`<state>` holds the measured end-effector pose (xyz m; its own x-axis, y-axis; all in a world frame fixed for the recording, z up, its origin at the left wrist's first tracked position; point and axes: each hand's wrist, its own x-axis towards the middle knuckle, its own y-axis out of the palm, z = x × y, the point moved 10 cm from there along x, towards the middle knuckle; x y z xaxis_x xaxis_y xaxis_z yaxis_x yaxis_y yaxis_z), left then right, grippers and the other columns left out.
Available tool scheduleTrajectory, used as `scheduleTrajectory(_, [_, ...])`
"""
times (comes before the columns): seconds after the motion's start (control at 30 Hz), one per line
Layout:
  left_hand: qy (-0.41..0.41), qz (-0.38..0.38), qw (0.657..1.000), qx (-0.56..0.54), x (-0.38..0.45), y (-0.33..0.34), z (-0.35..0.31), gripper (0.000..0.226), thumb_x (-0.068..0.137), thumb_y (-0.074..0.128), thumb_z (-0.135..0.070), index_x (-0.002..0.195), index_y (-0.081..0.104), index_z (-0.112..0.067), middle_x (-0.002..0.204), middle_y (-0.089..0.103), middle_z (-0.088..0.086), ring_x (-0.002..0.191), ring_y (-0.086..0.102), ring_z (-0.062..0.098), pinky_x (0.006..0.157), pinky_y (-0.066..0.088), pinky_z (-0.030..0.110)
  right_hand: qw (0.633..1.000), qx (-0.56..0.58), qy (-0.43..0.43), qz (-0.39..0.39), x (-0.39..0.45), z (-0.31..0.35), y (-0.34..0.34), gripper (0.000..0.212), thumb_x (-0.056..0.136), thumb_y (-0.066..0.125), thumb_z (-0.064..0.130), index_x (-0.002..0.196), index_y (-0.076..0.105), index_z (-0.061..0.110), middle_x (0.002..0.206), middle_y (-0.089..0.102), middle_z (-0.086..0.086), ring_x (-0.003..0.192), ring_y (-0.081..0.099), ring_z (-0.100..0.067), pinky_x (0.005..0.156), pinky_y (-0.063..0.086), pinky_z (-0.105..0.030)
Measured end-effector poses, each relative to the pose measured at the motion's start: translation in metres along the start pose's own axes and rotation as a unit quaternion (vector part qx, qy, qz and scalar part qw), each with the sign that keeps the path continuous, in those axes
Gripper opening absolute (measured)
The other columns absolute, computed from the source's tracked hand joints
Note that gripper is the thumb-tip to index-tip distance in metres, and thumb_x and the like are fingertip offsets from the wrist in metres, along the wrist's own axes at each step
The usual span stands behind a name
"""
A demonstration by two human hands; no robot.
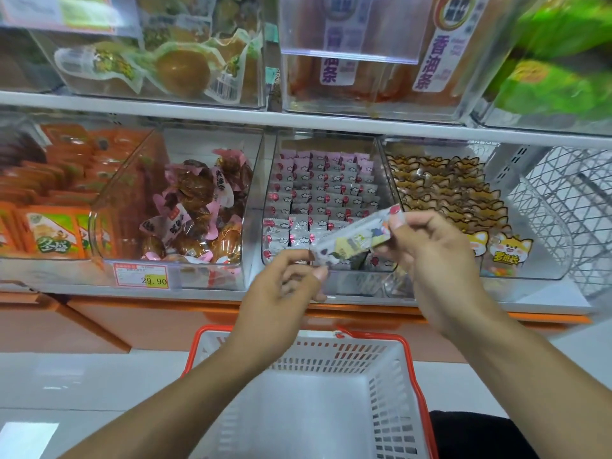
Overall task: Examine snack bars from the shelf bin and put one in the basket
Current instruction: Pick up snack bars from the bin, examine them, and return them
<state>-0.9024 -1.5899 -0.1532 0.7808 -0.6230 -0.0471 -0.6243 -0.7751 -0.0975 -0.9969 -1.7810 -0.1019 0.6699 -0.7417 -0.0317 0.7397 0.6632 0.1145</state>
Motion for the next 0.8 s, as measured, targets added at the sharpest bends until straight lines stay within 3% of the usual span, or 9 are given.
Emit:
scheduleTrajectory(0.1, [-0.046, -0.038, 0.994, -0.092, 0.001, -0.013, 0.003, 0.026, 0.092, 0.066, -0.038, 0.115, 0.062, -0.026, 0.089, 0.077, 0.003, 0.07, 0.073, 0.01, 0.055, 0.054, 0.021, 0.991, 0.08, 0.104, 0.013, -0.008, -0.026, 0.008, 0.004, 0.096, 0.064, 0.008, 0.095, 0.066, 0.004, 0.093, 0.078, -0.008, 0.09, 0.075, -0.019, 0.072, 0.06, -0.022])
scheduleTrajectory(0.23, [-0.068, -0.061, 0.985, -0.145, 0.001, -0.025, 0.009, 0.043, 0.077, 0.071, -0.046, 0.109, 0.061, -0.02, 0.088, 0.077, 0.001, 0.082, 0.076, 0.019, 0.057, 0.056, 0.024, 0.984, 0.09, 0.149, 0.028, -0.011, -0.038, 0.008, 0.008, 0.098, 0.062, 0.008, 0.1, 0.068, 0.004, 0.109, 0.075, -0.016, 0.1, 0.074, -0.026, 0.078, 0.061, -0.027])
scheduleTrajectory(0.3, [-0.081, -0.048, 0.979, -0.178, 0.003, -0.027, 0.012, 0.044, 0.074, 0.071, -0.046, 0.107, 0.06, -0.019, 0.084, 0.075, -0.001, 0.078, 0.074, 0.016, 0.055, 0.056, 0.025, 0.981, 0.094, 0.163, 0.04, -0.013, -0.042, 0.01, 0.011, 0.097, 0.063, 0.007, 0.105, 0.068, 0.002, 0.11, 0.075, -0.017, 0.101, 0.074, -0.029, 0.078, 0.061, -0.028])
scheduleTrajectory(0.4, [-0.083, -0.048, 0.974, -0.206, 0.003, -0.03, 0.013, 0.03, 0.076, 0.071, -0.039, 0.094, 0.062, -0.017, 0.075, 0.07, -0.003, 0.064, 0.065, 0.009, 0.052, 0.054, 0.022, 0.976, 0.107, 0.185, 0.04, -0.016, -0.047, 0.011, 0.011, 0.094, 0.067, 0.006, 0.103, 0.07, 0.003, 0.102, 0.076, -0.013, 0.094, 0.076, -0.028, 0.074, 0.061, -0.028])
scheduleTrajectory(0.57, [-0.053, -0.079, 0.977, -0.188, 0.003, -0.041, 0.011, 0.007, 0.092, 0.066, -0.022, 0.09, 0.062, -0.017, 0.068, 0.067, -0.007, 0.063, 0.065, 0.006, 0.052, 0.053, 0.02, 0.971, 0.108, 0.209, 0.035, -0.016, -0.056, 0.012, 0.006, 0.091, 0.07, 0.009, 0.097, 0.071, 0.01, 0.09, 0.076, -0.004, 0.083, 0.076, -0.019, 0.066, 0.06, -0.025])
scheduleTrajectory(0.7, [-0.053, -0.09, 0.979, -0.176, -0.001, -0.048, 0.014, 0.005, 0.092, 0.067, -0.02, 0.09, 0.064, -0.017, 0.071, 0.069, -0.002, 0.064, 0.065, 0.007, 0.053, 0.053, 0.02, 0.966, 0.129, 0.214, 0.062, -0.015, -0.06, 0.018, 0.008, 0.092, 0.066, 0.002, 0.1, 0.066, 0.002, 0.116, 0.072, -0.017, 0.098, 0.075, -0.025, 0.077, 0.061, -0.029])
scheduleTrajectory(0.8, [-0.066, -0.102, 0.977, -0.177, -0.003, -0.054, 0.017, 0.005, 0.092, 0.068, -0.018, 0.094, 0.064, -0.017, 0.071, 0.069, 0.001, 0.064, 0.065, 0.008, 0.053, 0.052, 0.021, 0.967, 0.08, 0.17, 0.173, -0.021, -0.048, 0.035, 0.043, 0.079, 0.081, 0.006, 0.117, 0.062, 0.014, 0.127, 0.068, -0.017, 0.111, 0.071, -0.025, 0.088, 0.058, -0.032])
